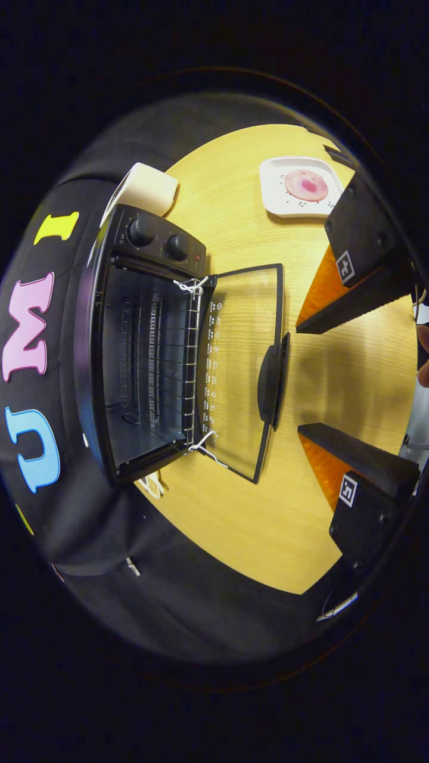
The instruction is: Open the toaster oven, put the food inside, and close the toaster oven door.
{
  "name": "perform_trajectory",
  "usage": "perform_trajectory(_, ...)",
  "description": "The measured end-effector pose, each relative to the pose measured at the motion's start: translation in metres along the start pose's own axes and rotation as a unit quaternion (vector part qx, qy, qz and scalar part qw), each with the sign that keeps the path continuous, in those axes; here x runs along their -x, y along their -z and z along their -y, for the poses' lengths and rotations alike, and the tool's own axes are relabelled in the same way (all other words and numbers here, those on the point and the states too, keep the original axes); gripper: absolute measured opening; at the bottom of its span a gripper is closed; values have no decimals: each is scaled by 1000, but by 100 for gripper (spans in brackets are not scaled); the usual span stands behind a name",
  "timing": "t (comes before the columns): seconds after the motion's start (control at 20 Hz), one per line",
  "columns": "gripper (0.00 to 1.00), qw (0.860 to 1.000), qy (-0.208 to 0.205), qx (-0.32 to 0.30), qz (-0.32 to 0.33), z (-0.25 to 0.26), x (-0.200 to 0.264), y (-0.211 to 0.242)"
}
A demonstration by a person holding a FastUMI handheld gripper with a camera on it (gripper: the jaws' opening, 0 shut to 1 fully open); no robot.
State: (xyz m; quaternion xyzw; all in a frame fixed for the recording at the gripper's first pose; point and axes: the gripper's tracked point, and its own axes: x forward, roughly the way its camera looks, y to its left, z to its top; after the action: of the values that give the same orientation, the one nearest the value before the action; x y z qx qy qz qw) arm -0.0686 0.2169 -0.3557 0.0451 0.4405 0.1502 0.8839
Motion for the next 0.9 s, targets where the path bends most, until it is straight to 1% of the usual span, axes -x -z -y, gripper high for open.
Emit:
perform_trajectory(0.1, 99, 1000, -21, 1, 2, 8, 19, -7)
perform_trajectory(0.25, 100, 999, -47, -13, 2, 27, 48, -18)
perform_trajectory(0.4, 99, 998, -62, -26, -3, 56, 71, -31)
perform_trajectory(0.6, 99, 998, -54, -27, -19, 115, 91, -42)
perform_trajectory(0.9, 99, 997, -29, -39, -68, 210, 106, -28)
